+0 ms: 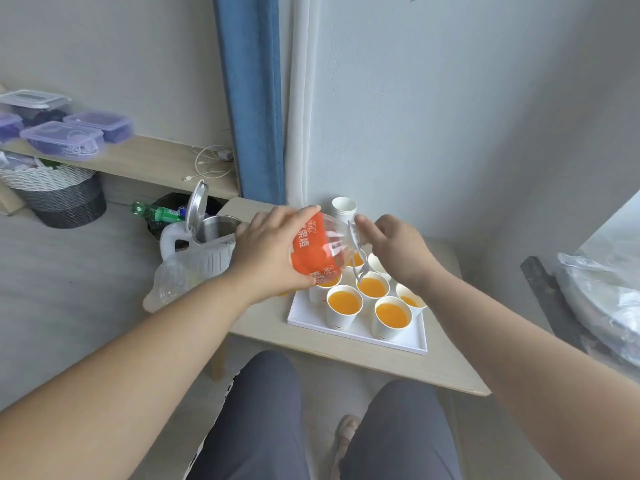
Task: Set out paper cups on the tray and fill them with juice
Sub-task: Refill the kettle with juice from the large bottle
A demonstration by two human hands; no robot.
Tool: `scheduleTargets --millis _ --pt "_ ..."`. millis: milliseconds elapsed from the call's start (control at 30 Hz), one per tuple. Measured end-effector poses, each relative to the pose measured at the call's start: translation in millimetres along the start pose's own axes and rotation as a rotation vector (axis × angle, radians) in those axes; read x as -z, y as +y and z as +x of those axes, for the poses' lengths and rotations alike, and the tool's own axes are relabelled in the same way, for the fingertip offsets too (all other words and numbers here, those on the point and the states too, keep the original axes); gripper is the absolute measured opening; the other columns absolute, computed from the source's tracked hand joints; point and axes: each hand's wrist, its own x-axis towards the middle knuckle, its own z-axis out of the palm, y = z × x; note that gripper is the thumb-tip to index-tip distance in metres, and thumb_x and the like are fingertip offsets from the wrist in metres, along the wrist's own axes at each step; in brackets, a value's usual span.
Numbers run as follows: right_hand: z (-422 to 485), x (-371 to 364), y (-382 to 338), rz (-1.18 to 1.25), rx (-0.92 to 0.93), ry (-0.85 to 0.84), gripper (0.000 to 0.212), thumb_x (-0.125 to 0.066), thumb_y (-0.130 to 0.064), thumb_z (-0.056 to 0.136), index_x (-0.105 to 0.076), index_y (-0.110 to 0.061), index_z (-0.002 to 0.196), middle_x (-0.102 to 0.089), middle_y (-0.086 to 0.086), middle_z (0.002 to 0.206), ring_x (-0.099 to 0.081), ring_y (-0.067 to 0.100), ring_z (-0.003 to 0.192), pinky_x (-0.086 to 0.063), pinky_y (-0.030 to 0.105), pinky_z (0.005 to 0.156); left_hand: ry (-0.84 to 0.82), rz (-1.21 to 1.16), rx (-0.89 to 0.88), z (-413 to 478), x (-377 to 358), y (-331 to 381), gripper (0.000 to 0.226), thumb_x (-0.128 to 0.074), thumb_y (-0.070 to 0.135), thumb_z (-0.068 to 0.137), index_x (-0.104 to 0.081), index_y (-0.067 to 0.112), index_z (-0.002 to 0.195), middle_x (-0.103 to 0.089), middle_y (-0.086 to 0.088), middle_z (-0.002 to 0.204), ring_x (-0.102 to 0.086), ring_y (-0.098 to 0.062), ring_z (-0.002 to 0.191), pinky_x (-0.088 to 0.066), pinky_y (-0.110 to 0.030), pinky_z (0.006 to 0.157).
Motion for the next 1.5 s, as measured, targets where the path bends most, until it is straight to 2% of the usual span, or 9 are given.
scheduleTargets --millis 167,300,400,567,700,867,1033,1200,1500 --pt "-5 -2 9 -0.123 0.467 0.196 0.058 -0.03 -0.062 0.088 -0.041 -0.012 0.062 -0.042 0.001 0.058 -0.037 0.019 0.057 -0.027 0.035 0.054 -0.479 -0.728 -0.025 6 11 -22 0.096 -0.09 0.019 0.053 -0.038 0.046 0.129 -0.051 0.014 0.13 -0.051 -0.009 0.123 -0.047 -0.024 0.096" --pt "-4 3 8 -0.169 0.872 0.265 0.063 -0.03 -0.054 0.097 -0.051 -0.006 0.062 -0.041 0.003 0.056 -0.031 0.013 0.057 -0.024 0.027 0.05 -0.709 -0.838 -0.1 4 17 -27 0.091 -0.087 0.029 0.049 -0.042 0.051 0.125 -0.058 0.016 0.125 -0.056 -0.006 0.118 -0.051 -0.028 0.093" --pt "-8 -6 8 -0.135 0.546 0.212 0.058 -0.027 -0.057 0.089 -0.044 -0.013 0.056 -0.04 -0.001 0.052 -0.04 0.022 0.055 -0.032 0.033 0.053 -0.511 -0.696 -0.044 0 14 -18 0.092 -0.09 0.025 0.053 -0.039 0.052 0.124 -0.053 0.018 0.126 -0.053 -0.005 0.118 -0.047 -0.028 0.097" --pt "-9 -18 10 0.052 -0.24 -0.098 0.052 -0.031 -0.047 0.1 -0.055 -0.004 0.085 -0.054 0.017 0.086 -0.05 0.03 0.081 -0.038 0.033 0.074 -0.006 0.121 -0.047 -16 -12 11 0.101 -0.079 0.052 0.057 -0.028 0.045 0.143 -0.041 0.008 0.133 -0.04 -0.021 0.123 -0.028 -0.036 0.098" --pt "-15 -18 15 -0.021 -0.042 -0.044 0.062 -0.029 -0.057 0.097 -0.06 -0.01 0.07 -0.061 0.007 0.073 -0.056 0.028 0.079 -0.043 0.035 0.074 -0.219 -0.174 0.007 -9 -10 -1 0.102 -0.083 0.044 0.051 -0.031 0.048 0.138 -0.043 0.011 0.132 -0.042 -0.017 0.124 -0.036 -0.036 0.102" --pt "-14 -6 24 -0.195 0.626 0.16 0.06 -0.033 -0.05 0.088 -0.049 0.0 0.06 -0.047 0.01 0.055 -0.045 0.029 0.052 -0.037 0.036 0.048 -0.657 -0.799 0.001 -9 1 -19 0.093 -0.089 0.024 0.048 -0.041 0.051 0.123 -0.056 0.021 0.122 -0.056 0.002 0.113 -0.051 -0.021 0.09" --pt "-13 -15 24 -0.036 0.265 0.122 0.077 -0.021 -0.068 0.076 -0.051 0.001 0.061 -0.05 0.014 0.056 -0.048 0.03 0.059 -0.037 0.038 0.058 -0.26 -0.455 0.007 -17 -14 -3 0.103 -0.082 0.04 0.047 -0.031 0.047 0.136 -0.044 0.011 0.13 -0.047 -0.009 0.119 -0.043 -0.034 0.101" --pt "-20 -25 28 -0.11 0.069 0.043 0.061 -0.035 -0.054 0.096 -0.054 -0.001 0.072 -0.054 0.01 0.065 -0.049 0.027 0.069 -0.034 0.029 0.058 -0.192 -0.275 0.048 -32 -30 2 0.101 -0.084 0.043 0.054 -0.027 0.048 0.137 -0.04 0.013 0.129 -0.043 -0.014 0.122 -0.043 -0.042 0.098" --pt "3 -25 -7 0.777 -0.164 -0.04 0.024 -0.035 -0.038 0.102 -0.048 -0.02 0.113 -0.058 -0.002 0.101 -0.057 0.017 0.079 -0.049 0.027 0.067 0.102 -0.78 0.316 36 12 0 0.11 -0.07 0.034 0.051 -0.015 0.04 0.146 -0.034 -0.001 0.141 -0.045 -0.016 0.121 -0.041 -0.035 0.104"
